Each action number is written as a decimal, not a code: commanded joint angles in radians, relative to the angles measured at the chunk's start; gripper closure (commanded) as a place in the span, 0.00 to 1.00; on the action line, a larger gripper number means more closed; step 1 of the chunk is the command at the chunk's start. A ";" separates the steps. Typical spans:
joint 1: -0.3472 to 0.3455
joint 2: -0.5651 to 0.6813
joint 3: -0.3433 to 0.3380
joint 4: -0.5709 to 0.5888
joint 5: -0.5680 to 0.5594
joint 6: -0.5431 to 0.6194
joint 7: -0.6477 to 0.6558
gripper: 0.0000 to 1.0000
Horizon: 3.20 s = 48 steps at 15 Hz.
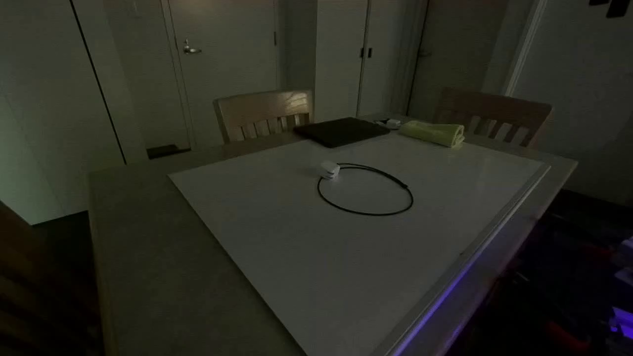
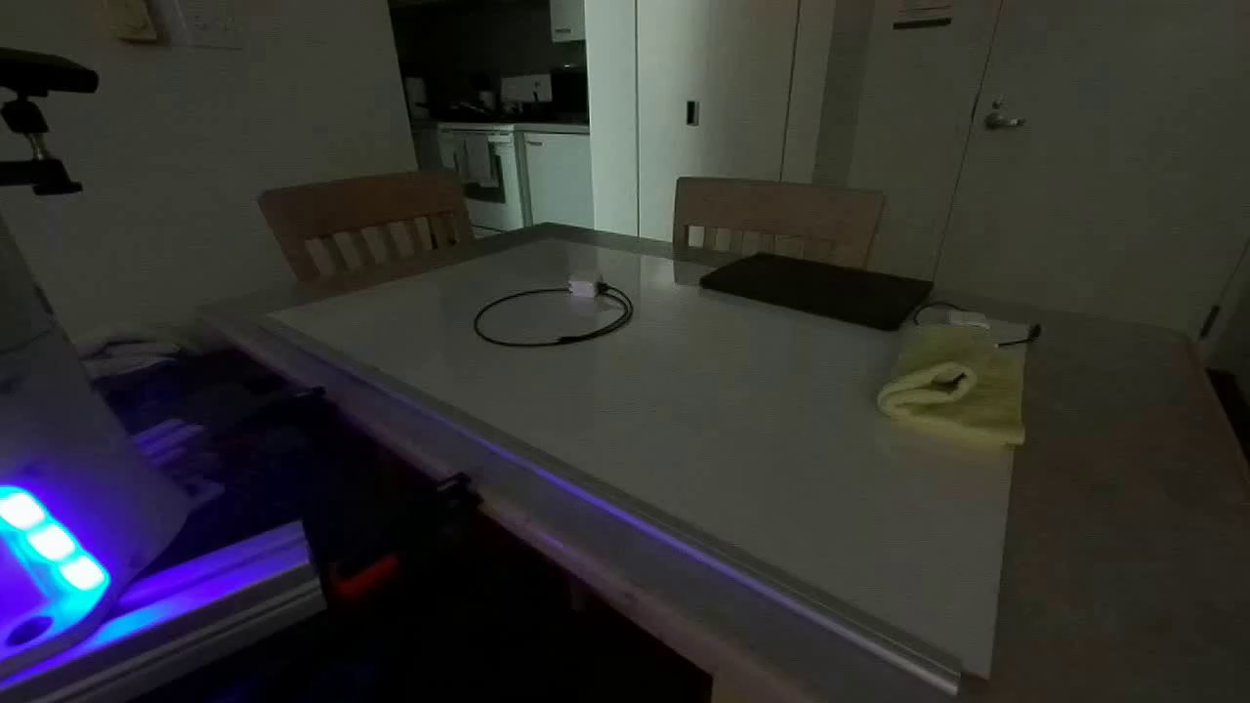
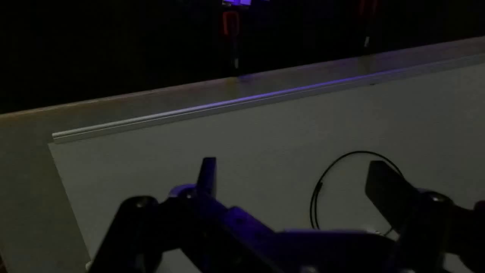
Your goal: Stretch out the ends of the charger at opposite sides
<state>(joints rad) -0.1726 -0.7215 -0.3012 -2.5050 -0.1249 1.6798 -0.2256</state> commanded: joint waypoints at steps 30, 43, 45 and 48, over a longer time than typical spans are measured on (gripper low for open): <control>0.014 0.082 -0.002 0.043 0.011 0.013 -0.027 0.00; 0.148 0.443 0.059 0.184 0.090 0.041 -0.335 0.00; 0.148 0.485 0.068 0.199 0.091 0.042 -0.372 0.00; 0.148 0.495 0.069 0.208 0.091 0.041 -0.383 0.00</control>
<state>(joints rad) 0.0091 -0.2288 -0.2643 -2.2989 -0.0405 1.7233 -0.6029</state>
